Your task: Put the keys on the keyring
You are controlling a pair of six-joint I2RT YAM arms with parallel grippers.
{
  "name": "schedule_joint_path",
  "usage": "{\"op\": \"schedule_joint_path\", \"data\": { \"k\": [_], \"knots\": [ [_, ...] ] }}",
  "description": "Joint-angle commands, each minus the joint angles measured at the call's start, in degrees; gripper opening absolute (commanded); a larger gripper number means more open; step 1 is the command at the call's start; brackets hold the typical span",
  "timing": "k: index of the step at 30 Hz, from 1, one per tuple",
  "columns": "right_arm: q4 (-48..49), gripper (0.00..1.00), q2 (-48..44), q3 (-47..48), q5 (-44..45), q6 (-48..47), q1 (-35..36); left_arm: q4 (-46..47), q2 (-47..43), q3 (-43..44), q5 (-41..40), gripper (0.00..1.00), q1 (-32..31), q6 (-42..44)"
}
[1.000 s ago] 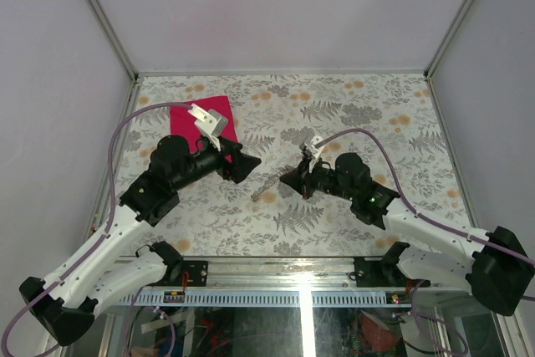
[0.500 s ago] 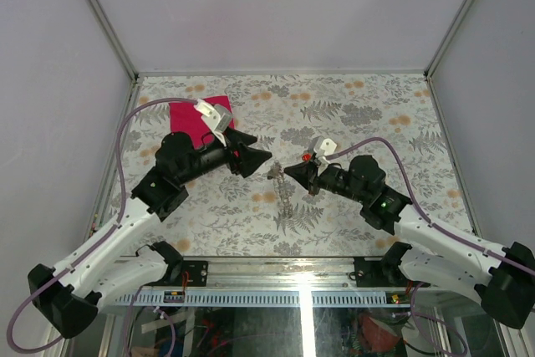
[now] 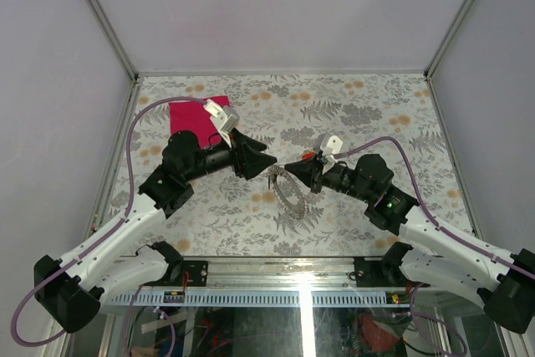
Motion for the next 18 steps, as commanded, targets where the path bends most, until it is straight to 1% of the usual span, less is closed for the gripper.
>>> {"op": "schedule_joint_path", "data": {
  "k": [1,8,14,18],
  "knots": [
    [4.5,0.0,-2.0,3.5,-1.3,1.8,-0.3,4.4,0.3,-0.4,2.5,0.53,0.4,0.2],
    [4.1,0.0,-2.1,4.1,-1.3,3.7,-0.3,3.5,0.0,-0.4,3.2,0.52,0.4,1.8],
    [5.3,0.0,-2.1,4.1,-1.2,4.9,-0.3,5.2,-0.5,-2.2,0.4,0.53,0.4,0.1],
    [6.0,0.0,-2.4,4.3,-1.2,5.5,-0.3,6.9,-0.9,-3.8,-1.9,0.55,0.4,-1.4]
  ]
}}
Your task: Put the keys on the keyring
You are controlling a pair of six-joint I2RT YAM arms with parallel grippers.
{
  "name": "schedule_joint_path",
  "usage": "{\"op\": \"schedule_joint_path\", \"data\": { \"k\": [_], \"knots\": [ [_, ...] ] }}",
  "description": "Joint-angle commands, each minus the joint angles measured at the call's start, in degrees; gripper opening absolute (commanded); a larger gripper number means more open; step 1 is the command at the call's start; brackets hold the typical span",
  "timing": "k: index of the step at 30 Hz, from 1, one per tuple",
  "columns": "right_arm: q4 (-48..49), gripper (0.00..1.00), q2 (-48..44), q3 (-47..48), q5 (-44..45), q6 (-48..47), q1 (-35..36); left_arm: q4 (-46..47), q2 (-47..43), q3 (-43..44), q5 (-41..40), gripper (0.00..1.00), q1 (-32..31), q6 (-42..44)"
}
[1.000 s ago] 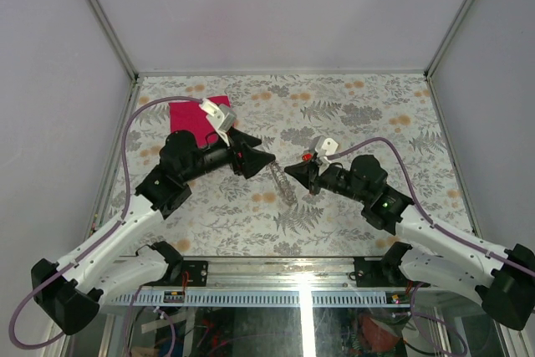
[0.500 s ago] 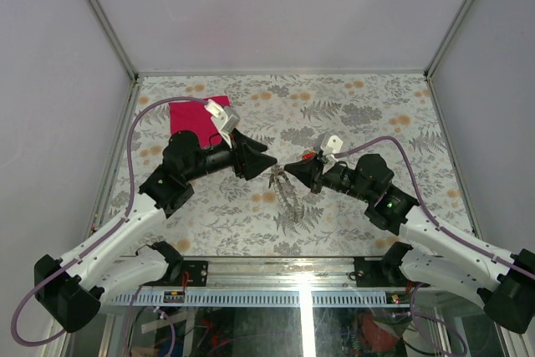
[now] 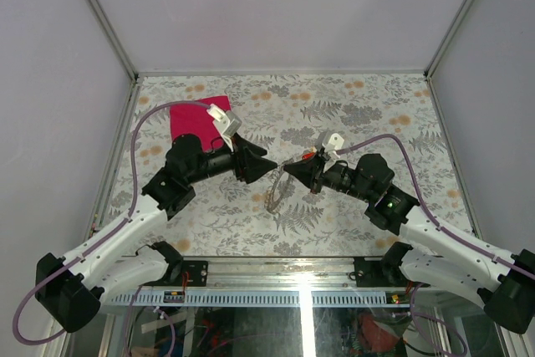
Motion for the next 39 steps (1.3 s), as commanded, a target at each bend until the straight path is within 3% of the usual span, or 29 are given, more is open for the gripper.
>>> {"op": "schedule_joint_path", "data": {
  "k": [1,19,27,39],
  "knots": [
    [5.9,0.0,-2.4,3.8,-0.4,1.4,-0.2,6.3,-1.3,-2.0,-2.9,0.55,0.3,-1.7],
    [5.2,0.0,-3.8,4.8,-1.6,1.7,-0.3,11.8,0.0,-3.7,10.3,0.53,0.3,-1.5],
    [5.1,0.0,-3.8,5.3,-2.4,2.1,-0.3,12.3,0.4,-4.1,12.1,0.53,0.3,-1.2],
    [4.7,0.0,-4.0,5.7,-2.4,2.3,-0.3,12.0,1.0,-3.6,15.8,0.29,0.3,-1.2]
  ]
}}
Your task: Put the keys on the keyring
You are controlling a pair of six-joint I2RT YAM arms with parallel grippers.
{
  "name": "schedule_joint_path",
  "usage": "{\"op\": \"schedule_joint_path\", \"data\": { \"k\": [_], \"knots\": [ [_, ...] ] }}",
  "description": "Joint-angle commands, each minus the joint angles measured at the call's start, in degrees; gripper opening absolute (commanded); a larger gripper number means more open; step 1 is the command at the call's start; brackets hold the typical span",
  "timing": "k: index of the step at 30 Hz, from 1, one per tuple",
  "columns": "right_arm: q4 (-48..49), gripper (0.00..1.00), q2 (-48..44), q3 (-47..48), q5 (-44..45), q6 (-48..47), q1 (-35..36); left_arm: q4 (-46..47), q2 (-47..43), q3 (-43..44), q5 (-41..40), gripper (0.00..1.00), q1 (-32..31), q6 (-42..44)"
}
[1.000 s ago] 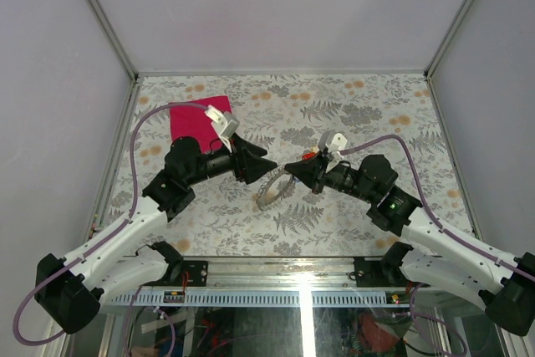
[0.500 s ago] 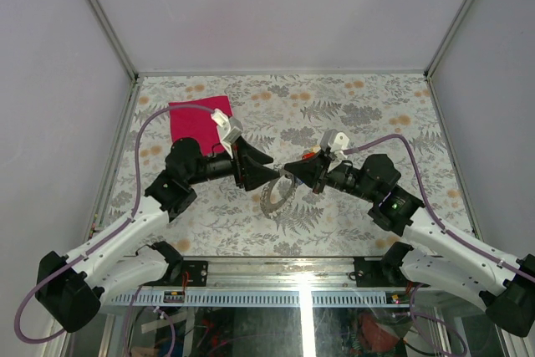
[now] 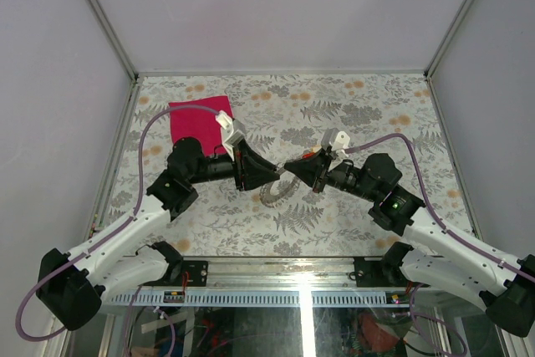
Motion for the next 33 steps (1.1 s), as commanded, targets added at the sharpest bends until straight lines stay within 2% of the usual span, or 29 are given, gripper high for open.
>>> {"op": "schedule_joint_path", "data": {
  "k": [1,3,8,9,18,22,25,30,33],
  "knots": [
    [4.7,0.0,-2.1,4.0,-0.8,0.5,-0.2,3.4,0.0,0.1,1.7,0.27,0.3,0.5],
    [4.6,0.0,-2.1,4.0,-0.8,0.5,-0.2,3.3,0.1,0.2,1.6,0.22,0.3,0.6],
    [4.3,0.0,-2.3,4.0,-0.7,0.5,-0.3,2.4,0.5,1.1,1.0,0.02,0.3,1.0],
    [4.2,0.0,-2.3,4.0,-0.7,0.5,-0.3,1.9,0.7,1.4,0.9,0.0,0.3,1.1],
    [1.6,0.01,-3.4,4.1,0.9,-0.1,-0.3,-4.4,1.0,4.3,-2.7,0.0,0.3,5.3],
    [-1.2,0.2,-4.2,4.9,5.1,0.9,-0.3,-4.4,-0.3,3.9,-4.9,0.0,0.3,7.7],
    [-4.7,0.28,-4.2,6.3,7.2,1.7,-0.3,-5.1,-1.7,3.9,-6.3,0.0,0.3,9.8],
    [-6.4,0.32,-5.4,6.9,9.0,1.9,-0.3,-6.1,-4.2,3.3,-8.7,0.04,0.3,12.9],
    [-8.4,0.33,-5.4,7.8,10.1,2.5,-0.3,-8.4,-4.7,3.5,-8.2,0.0,0.3,16.3]
  ]
}}
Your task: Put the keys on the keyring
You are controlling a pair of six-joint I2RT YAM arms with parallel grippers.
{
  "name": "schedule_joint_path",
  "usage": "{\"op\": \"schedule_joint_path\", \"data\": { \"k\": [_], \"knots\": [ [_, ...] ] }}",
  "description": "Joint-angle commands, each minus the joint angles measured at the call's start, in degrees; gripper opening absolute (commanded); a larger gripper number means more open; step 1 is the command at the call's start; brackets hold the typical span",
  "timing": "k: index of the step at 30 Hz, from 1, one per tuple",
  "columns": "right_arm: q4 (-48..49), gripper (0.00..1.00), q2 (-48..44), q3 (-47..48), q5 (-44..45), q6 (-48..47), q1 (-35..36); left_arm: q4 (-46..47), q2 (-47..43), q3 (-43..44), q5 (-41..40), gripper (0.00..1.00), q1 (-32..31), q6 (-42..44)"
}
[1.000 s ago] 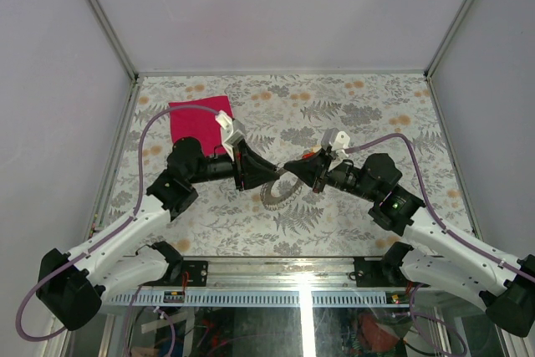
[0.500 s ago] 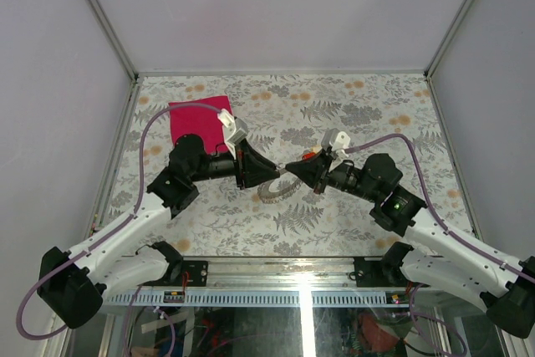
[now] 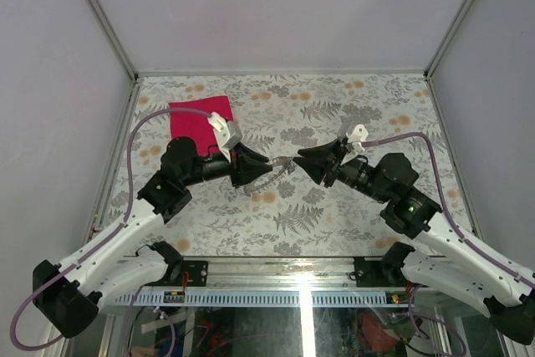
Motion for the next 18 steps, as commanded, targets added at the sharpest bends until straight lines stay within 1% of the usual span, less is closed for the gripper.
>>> {"op": "schedule_joint_path", "data": {
  "k": [1,5,7,11,16,18],
  "knots": [
    [-3.2,0.33,-0.6,4.2,3.5,1.6,-0.3,-1.0,-1.8,1.3,-1.9,0.0,0.1,6.2],
    [-11.3,0.33,2.0,9.3,3.7,4.6,-0.3,-0.5,-2.8,0.2,-1.0,0.0,0.1,8.2],
    [-14.9,0.34,3.4,11.8,3.8,7.1,-0.3,0.7,-4.1,-1.4,1.0,0.0,0.1,10.3],
    [-23.0,0.35,6.7,17.5,5.8,13.9,-0.3,2.8,-6.4,-3.5,0.5,0.0,0.1,13.3],
    [-32.4,0.37,11.9,23.8,6.0,20.6,-0.3,1.0,-7.7,-4.3,4.7,0.0,0.1,21.5],
    [-35.7,0.39,14.4,26.9,4.6,21.2,-0.3,-0.9,-7.9,-4.2,6.4,0.0,0.2,25.9]
  ]
}}
